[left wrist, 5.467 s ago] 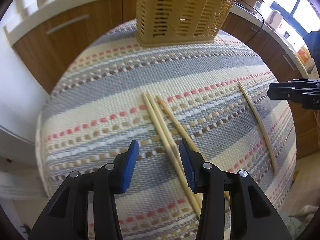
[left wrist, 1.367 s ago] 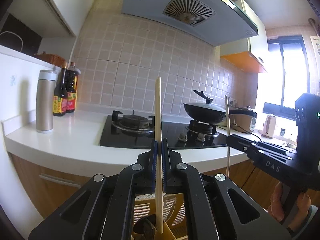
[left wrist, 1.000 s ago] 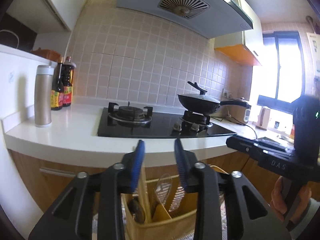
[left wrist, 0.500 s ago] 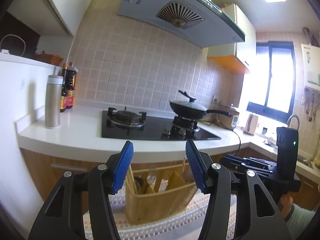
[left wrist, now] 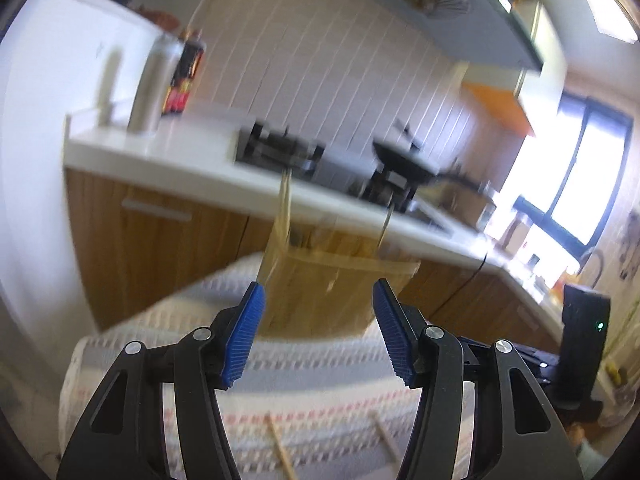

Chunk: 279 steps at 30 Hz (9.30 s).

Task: Organize utensils

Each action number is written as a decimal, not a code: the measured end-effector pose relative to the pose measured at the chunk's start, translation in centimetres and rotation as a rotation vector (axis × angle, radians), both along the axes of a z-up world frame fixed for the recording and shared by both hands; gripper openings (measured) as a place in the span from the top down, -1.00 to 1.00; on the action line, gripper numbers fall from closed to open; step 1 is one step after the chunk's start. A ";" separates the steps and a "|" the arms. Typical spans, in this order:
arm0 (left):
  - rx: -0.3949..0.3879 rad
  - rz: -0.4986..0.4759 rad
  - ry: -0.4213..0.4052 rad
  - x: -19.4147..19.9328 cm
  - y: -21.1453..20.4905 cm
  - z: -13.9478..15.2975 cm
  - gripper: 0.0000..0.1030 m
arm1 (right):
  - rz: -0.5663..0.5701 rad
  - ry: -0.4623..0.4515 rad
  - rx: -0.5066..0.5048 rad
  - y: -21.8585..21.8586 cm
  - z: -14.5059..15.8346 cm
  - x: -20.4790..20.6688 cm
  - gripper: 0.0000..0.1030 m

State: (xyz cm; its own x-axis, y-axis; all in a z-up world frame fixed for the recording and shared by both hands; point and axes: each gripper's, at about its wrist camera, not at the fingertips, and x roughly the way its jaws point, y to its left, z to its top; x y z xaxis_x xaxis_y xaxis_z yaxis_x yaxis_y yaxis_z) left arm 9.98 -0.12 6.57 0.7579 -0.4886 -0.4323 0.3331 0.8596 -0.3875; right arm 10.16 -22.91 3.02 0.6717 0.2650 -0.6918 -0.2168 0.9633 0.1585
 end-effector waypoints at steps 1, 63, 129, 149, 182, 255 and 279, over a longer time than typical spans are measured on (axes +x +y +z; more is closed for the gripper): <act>0.016 -0.006 0.024 0.0 -0.2 -0.5 -0.06 | 0.000 0.041 -0.006 0.3 -0.6 -0.1 0.17; 0.707 -0.360 0.501 2.1 -8.4 -12.3 0.93 | 0.112 0.519 -0.067 1.6 -8.5 -1.9 0.91; 0.132 0.043 -0.451 11.8 -7.3 3.6 0.92 | -0.123 -0.498 0.106 -4.7 5.1 14.8 0.91; 0.103 -0.005 -0.418 7.7 -3.9 4.5 0.19 | -0.039 -0.409 0.157 -5.3 5.1 8.9 0.18; 0.310 0.331 -0.322 -3.8 -3.5 -6.4 -0.82 | -0.245 -0.468 -0.096 0.2 -4.2 -3.2 -0.76; 0.383 0.317 -0.306 -3.7 -4.4 -7.0 -0.85 | -0.280 -0.435 -0.142 0.2 -3.8 -3.5 -0.85; 0.395 0.313 -0.308 -3.7 -4.6 -7.0 -0.85 | -0.280 -0.447 -0.138 0.2 -3.6 -3.8 -0.85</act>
